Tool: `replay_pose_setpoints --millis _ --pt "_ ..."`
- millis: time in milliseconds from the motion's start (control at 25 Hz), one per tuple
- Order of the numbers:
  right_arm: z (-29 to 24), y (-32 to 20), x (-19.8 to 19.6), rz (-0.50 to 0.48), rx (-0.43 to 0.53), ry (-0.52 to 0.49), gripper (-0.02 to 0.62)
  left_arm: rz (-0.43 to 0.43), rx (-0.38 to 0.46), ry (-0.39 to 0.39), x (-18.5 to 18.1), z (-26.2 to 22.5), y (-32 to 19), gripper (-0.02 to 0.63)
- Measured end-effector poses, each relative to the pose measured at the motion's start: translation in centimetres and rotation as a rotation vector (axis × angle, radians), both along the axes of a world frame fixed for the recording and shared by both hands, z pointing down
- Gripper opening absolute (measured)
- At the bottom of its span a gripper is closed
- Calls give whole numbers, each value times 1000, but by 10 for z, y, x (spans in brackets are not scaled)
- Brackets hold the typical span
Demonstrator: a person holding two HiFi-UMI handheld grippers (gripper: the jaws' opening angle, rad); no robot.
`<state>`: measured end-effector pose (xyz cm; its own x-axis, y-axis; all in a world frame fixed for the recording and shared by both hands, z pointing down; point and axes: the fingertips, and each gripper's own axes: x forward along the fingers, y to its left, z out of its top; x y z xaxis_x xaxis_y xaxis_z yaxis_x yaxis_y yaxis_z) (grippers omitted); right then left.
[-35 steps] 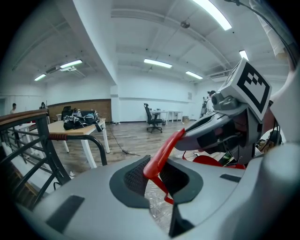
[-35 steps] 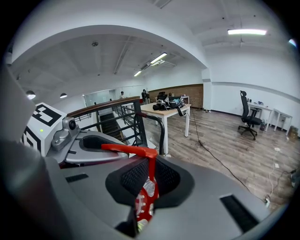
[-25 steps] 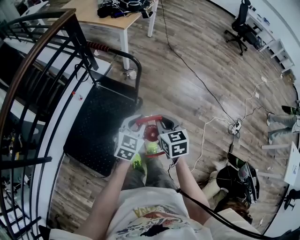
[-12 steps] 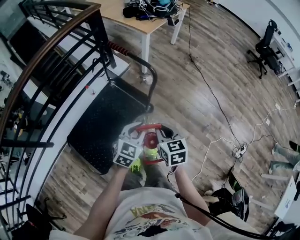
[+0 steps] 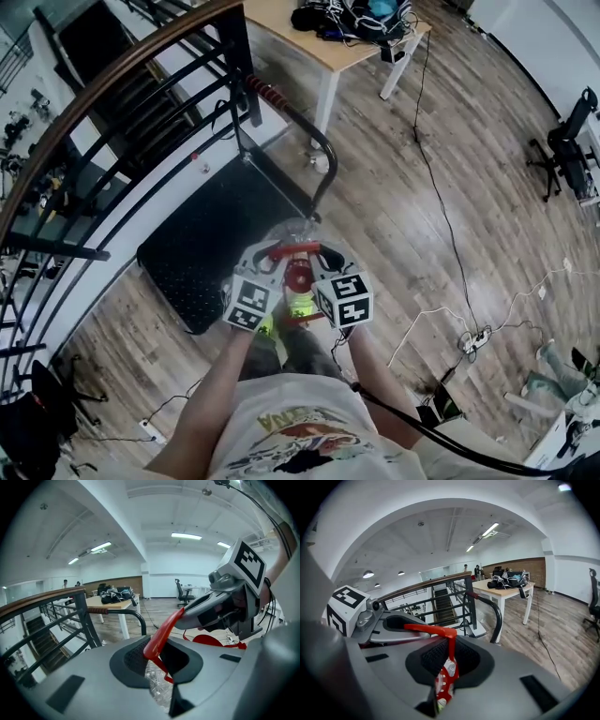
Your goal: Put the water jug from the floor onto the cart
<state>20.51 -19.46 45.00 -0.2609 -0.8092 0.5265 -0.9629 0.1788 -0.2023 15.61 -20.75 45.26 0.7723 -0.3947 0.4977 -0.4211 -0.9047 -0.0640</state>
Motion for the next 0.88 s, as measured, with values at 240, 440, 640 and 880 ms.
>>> replay_pose_setpoints --millis 240,440,640,880 --pt "0 -28 -5 -61 2 -1 35 -63 3 1 -5 0 -26 61" --pt "11 -54 -12 -95 -6 -2 35 -114 -8 -4 -13 11 -50 61" --pt "26 -81 -33 -126 -25 10 35 -153 -35 3 -35 26 -74 61" --pt "36 -114 -48 -128 -53 6 35 -161 -55 -8 -52 41 -105 61"
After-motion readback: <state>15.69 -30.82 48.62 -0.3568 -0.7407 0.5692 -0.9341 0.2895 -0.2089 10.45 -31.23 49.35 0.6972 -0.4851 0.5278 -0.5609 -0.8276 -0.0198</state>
